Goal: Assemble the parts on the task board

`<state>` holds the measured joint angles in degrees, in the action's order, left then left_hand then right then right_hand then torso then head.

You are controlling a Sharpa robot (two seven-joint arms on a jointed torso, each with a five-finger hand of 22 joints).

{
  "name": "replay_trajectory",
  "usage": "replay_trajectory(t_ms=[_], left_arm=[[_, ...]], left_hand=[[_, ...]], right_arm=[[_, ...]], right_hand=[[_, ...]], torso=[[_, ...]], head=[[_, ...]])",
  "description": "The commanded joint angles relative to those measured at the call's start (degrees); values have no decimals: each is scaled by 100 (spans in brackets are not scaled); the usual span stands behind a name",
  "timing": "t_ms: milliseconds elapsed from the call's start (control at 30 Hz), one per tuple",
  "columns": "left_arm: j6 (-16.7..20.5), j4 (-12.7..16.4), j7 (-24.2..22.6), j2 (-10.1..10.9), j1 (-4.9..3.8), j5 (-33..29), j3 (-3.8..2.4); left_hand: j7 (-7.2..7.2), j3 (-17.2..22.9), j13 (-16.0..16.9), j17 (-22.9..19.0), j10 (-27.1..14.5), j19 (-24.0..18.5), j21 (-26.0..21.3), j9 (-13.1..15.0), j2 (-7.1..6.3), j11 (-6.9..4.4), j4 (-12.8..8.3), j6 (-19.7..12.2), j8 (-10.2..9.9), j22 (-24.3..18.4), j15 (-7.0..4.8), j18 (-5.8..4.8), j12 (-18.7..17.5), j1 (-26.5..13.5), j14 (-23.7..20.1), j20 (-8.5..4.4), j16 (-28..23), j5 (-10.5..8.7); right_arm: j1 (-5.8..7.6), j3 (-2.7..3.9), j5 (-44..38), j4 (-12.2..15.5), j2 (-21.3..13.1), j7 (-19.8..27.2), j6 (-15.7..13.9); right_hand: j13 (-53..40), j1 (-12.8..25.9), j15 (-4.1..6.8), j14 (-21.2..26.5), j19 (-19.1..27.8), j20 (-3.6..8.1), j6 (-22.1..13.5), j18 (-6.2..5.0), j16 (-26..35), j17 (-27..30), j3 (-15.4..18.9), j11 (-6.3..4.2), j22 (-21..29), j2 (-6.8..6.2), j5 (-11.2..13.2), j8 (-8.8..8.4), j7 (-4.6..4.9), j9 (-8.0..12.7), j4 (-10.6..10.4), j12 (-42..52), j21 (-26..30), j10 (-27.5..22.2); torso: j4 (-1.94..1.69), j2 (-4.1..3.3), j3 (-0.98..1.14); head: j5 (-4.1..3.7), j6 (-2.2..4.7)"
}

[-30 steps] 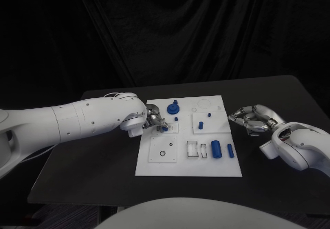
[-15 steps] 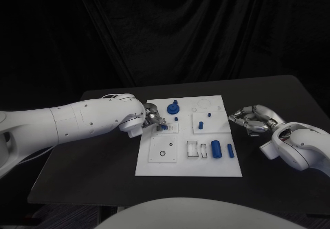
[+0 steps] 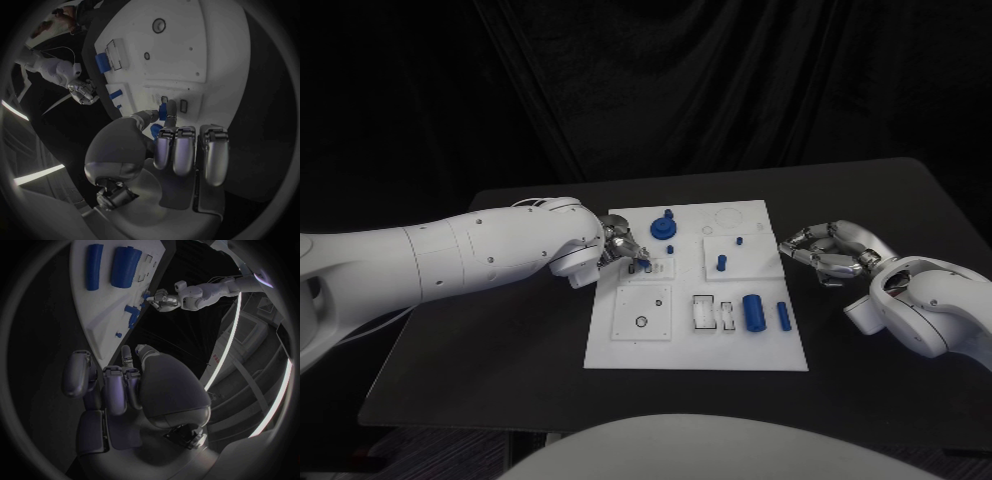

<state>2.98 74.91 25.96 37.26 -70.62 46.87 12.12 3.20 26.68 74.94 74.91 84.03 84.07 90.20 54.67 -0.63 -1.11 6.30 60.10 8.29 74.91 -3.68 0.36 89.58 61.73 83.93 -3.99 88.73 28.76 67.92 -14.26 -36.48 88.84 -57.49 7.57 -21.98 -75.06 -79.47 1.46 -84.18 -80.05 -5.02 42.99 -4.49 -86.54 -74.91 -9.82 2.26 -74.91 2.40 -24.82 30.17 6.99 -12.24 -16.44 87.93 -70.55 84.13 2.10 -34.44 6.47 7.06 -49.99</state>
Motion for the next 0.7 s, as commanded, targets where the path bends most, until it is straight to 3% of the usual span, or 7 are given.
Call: replay_trajectory(t_ms=[33, 467, 700], left_arm=[[32, 2, -125, -14, 20, -44, -3], [14, 10, -139, -12, 92, -44, -3], [5, 1, -156, -14, 122, -44, -3]], left_hand=[[-33, 78, 1461, 1145, 552, 593, -20, 6, 51, -8, -31, 14, 28, 1509, -8, -36, -9, -6, 475, 4, -33, 8], [-32, 93, 1450, 1124, 540, 593, -20, 9, 57, -7, -18, 15, 29, 1509, -8, -36, -23, -26, 468, 2, -43, 4], [-32, 102, 1446, 1124, 536, 593, -20, 10, 63, -7, -14, 14, 29, 1509, -8, -36, -28, -32, 468, 2, -43, 3]], right_arm=[[-14, 4, -26, 0, 0, -94, 66], [-15, 4, -26, -4, 6, -108, 91], [-15, 4, -26, -1, 3, -120, 110]], right_hand=[[-1018, -52, -37, -361, 35, -8, -25, -35, 36, -975, -44, 46, -843, 12, -32, 37, 11, 9, 5, -40, 29, 38], [-1011, -56, -38, -355, 42, -9, -23, -37, 45, -963, -48, 47, -839, 13, -34, 41, 11, 8, 6, -44, 42, 28], [-1005, -63, -39, -347, 52, -10, -18, -42, 58, -945, -53, 47, -833, 14, -37, 50, 11, 8, 6, -47, 62, 21]], torso=[[2, 1, -3], [7, -4, -14], [-2, -2, -5]], head=[[2, -1], [14, -1], [0, -1]])
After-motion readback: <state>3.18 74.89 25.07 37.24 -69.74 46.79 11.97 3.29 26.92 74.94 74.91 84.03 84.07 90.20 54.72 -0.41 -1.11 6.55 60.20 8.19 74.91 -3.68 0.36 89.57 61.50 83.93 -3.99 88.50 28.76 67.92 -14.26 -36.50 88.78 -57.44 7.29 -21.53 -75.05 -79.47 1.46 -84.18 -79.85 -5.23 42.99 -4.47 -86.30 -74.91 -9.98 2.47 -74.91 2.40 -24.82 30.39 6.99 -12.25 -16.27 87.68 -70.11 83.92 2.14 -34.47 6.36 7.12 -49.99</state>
